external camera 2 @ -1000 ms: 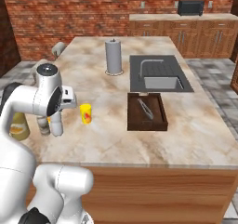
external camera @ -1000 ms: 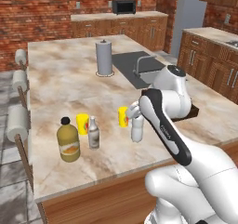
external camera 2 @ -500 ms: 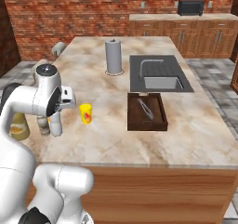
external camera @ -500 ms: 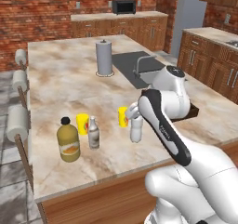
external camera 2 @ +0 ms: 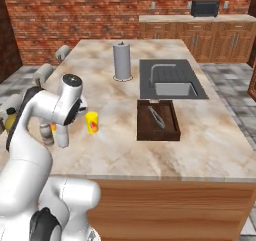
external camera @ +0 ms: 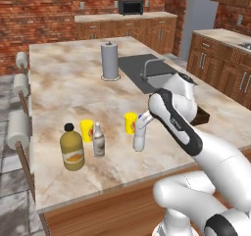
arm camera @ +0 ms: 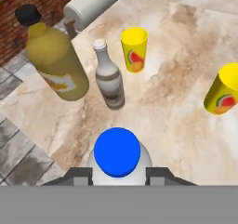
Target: Place the drinks on the dining counter in a tight cluster.
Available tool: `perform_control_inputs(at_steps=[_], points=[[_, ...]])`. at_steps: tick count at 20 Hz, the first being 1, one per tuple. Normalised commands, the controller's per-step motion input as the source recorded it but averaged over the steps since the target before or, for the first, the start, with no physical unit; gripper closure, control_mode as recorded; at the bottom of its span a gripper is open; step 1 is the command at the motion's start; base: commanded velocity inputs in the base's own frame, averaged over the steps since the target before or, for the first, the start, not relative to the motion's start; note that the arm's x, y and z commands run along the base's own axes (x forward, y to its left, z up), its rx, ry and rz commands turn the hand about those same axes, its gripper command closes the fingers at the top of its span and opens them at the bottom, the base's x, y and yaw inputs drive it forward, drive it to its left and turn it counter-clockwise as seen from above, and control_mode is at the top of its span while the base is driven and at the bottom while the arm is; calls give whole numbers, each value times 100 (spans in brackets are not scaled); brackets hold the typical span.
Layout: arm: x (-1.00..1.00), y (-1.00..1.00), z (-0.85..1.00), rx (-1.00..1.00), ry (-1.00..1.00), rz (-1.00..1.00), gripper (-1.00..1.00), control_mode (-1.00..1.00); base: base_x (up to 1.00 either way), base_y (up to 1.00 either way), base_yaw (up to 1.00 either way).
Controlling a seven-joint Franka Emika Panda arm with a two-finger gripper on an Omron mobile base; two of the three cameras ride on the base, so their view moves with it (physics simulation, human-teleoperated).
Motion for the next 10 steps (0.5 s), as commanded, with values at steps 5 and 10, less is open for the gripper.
perform_control_inputs(at_steps=[5, 10], points=[[46, 22, -54, -1, -20, 8, 100, -100, 0, 0, 0], [39, 35, -57, 0, -16, 3, 100, -100, 0, 0, 0]])
